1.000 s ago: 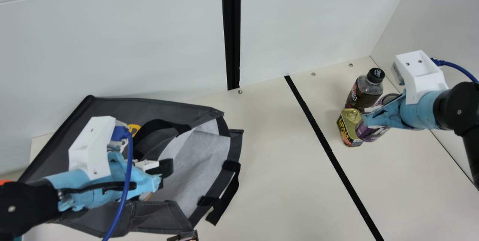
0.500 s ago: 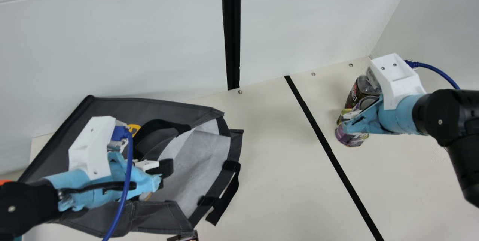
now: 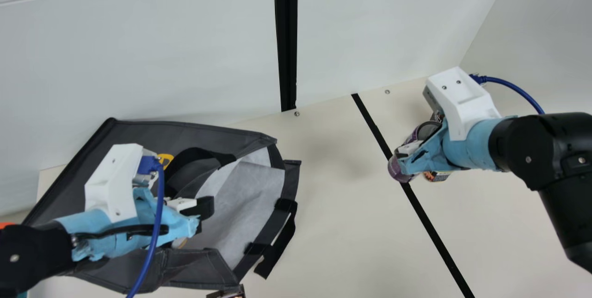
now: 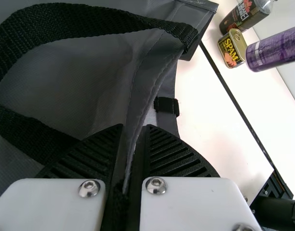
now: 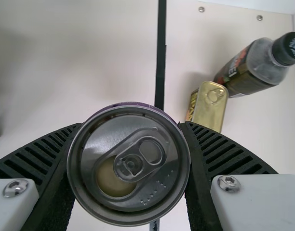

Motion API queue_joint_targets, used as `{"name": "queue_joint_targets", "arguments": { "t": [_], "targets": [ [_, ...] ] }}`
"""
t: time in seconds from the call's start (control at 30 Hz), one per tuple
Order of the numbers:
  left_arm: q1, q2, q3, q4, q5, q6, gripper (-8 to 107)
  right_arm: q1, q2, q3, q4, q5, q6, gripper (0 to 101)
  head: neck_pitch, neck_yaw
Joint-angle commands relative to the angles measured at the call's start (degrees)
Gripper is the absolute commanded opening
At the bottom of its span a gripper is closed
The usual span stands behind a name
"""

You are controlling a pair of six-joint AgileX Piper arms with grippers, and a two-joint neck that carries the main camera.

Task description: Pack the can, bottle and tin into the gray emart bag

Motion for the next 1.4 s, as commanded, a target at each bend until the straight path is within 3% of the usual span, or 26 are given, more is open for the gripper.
{"name": "queue_joint_targets", "arguments": {
  "t": [0.0,1.37],
  "targets": [
    [0.00,0.00,0.00,0.00,0.00,0.00,10,1.23,-0.21,0.31,-0.17,-0.03,0.30,0,-1.30,-0.05],
    [0.00,0.00,0.00,0.00,0.00,0.00,10,25.08,-4.13,4.20,-4.02,2.21,6.96,0,-1.30,-0.05]
  ]
}}
